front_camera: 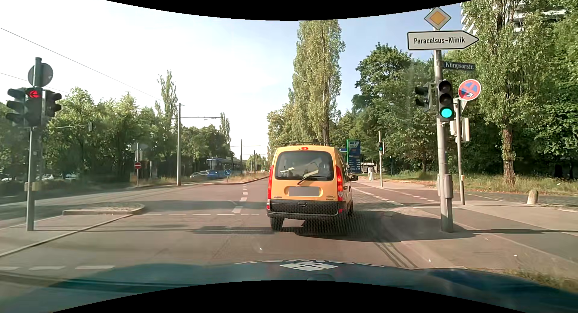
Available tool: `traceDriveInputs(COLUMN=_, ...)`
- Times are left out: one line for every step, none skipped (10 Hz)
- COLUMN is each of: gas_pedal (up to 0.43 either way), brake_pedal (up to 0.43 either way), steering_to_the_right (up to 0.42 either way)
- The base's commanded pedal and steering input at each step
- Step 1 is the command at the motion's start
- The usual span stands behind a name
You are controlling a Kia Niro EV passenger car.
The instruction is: Follow the waypoints while adhering to traffic rules and regulations
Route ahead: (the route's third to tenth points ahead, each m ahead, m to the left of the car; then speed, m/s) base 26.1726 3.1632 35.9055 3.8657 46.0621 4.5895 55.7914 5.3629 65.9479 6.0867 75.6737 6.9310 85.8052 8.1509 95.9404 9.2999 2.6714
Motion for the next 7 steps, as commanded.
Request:
traceDriveInputs(gas_pedal=0.26, brake_pedal=0.0, steering_to_the_right=-0.139)
traceDriveInputs(gas_pedal=0.268, brake_pedal=0.0, steering_to_the_right=-0.22)
traceDriveInputs(gas_pedal=0.28, brake_pedal=0.0, steering_to_the_right=-0.287)
traceDriveInputs(gas_pedal=0.319, brake_pedal=0.0, steering_to_the_right=-0.336)
traceDriveInputs(gas_pedal=0.358, brake_pedal=0.0, steering_to_the_right=-0.366)
traceDriveInputs(gas_pedal=0.421, brake_pedal=0.0, steering_to_the_right=-0.371)
traceDriveInputs(gas_pedal=0.449, brake_pedal=0.0, steering_to_the_right=-0.364)
